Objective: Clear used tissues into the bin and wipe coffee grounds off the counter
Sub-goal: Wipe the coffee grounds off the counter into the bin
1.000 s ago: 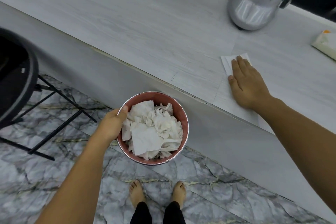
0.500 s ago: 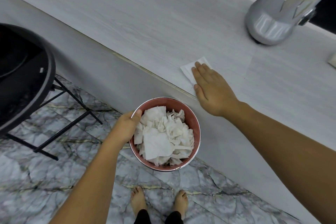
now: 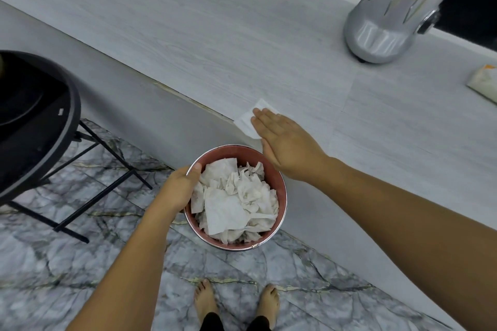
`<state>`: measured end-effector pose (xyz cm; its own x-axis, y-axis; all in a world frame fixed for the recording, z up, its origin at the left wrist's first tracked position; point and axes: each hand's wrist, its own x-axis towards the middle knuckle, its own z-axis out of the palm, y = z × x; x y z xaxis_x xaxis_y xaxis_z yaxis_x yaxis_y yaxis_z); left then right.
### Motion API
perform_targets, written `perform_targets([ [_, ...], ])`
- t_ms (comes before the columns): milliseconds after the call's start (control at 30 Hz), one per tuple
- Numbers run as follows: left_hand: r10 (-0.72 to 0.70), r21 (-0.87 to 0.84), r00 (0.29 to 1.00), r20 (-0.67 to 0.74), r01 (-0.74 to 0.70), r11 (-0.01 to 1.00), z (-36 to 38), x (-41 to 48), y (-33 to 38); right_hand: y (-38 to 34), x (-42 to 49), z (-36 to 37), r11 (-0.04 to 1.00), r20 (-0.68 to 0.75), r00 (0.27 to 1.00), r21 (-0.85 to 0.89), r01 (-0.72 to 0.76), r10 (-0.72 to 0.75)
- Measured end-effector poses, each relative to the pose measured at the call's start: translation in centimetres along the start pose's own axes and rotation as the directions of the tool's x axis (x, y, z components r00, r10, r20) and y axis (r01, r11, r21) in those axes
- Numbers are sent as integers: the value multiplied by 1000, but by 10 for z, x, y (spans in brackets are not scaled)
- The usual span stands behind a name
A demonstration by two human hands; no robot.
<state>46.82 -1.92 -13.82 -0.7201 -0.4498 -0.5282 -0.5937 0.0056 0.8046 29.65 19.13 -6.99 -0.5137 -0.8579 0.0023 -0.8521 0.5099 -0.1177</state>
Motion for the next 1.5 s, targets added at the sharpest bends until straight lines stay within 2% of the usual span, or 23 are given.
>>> perform_targets([
  [167, -23, -49, 1000, -7, 23, 999, 10, -9, -4, -15, -23, 1, 994, 9, 994, 26, 106, -107],
  [267, -38, -69, 999, -11, 37, 997, 16, -15, -5, -29, -42, 6, 970, 80, 981, 184, 160, -177],
  [467, -28, -33, 999, -24, 27, 999, 24, -33, 0, -44, -74, 4, 964, 6, 999, 260, 50, -54],
  [600, -12, -67, 1000, 2, 12, 998, 30, -42, 5, -50, -81, 11, 949, 193, 981, 313, -46, -16],
  [700, -3, -73, 1000, 10, 4, 997, 27, -45, 1, -55, -94, 8, 905, 32, 999, 425, -26, 14],
  [767, 1, -78, 1000, 10, 0, 997, 25, -48, -1, -55, -105, 9, 877, -182, 971, 477, -50, 154],
  [833, 5, -82, 1000, 11, -4, 997, 23, -51, -3, -55, -116, 11, 831, -352, 854, 535, -152, 383],
  [867, 6, -80, 1000, 7, -6, 997, 22, -52, -5, -55, -121, 14, 793, -379, 783, 565, -227, 494],
  [933, 5, -87, 1000, 8, -4, 996, 20, -54, -7, -57, -128, 23, 725, -330, 711, 588, -360, 621],
  [1033, -11, -92, 1000, 22, 13, 996, 14, -52, -14, -65, -128, 46, 642, -115, 736, 591, -490, 667],
  [1100, -23, -80, 999, 36, 26, 996, 9, -50, -22, -73, -122, 58, 672, -43, 786, 549, -497, 617],
  [1167, -33, -89, 998, 48, 37, 995, 5, -48, -27, -79, -116, 66, 754, -68, 838, 481, -447, 541],
  [1233, -34, -102, 997, 64, 40, 994, 1, -45, -30, -82, -110, 65, 741, -108, 812, 491, -458, 573],
  [1267, -33, -104, 997, 70, 40, 994, -1, -44, -31, -84, -107, 61, 674, -98, 766, 555, -489, 636],
  [1300, -34, -105, 997, 76, 42, 994, -4, -42, -33, -85, -103, 59, 560, -40, 704, 639, -527, 709],
  [1367, -50, -97, 995, 83, 58, 994, -8, -36, -37, -85, -95, 63, 328, 164, 611, 720, -611, 775],
  [1500, -87, -88, 992, 93, 95, 992, -14, -24, -48, -85, -83, 97, 221, 319, 517, 641, -735, 794],
])
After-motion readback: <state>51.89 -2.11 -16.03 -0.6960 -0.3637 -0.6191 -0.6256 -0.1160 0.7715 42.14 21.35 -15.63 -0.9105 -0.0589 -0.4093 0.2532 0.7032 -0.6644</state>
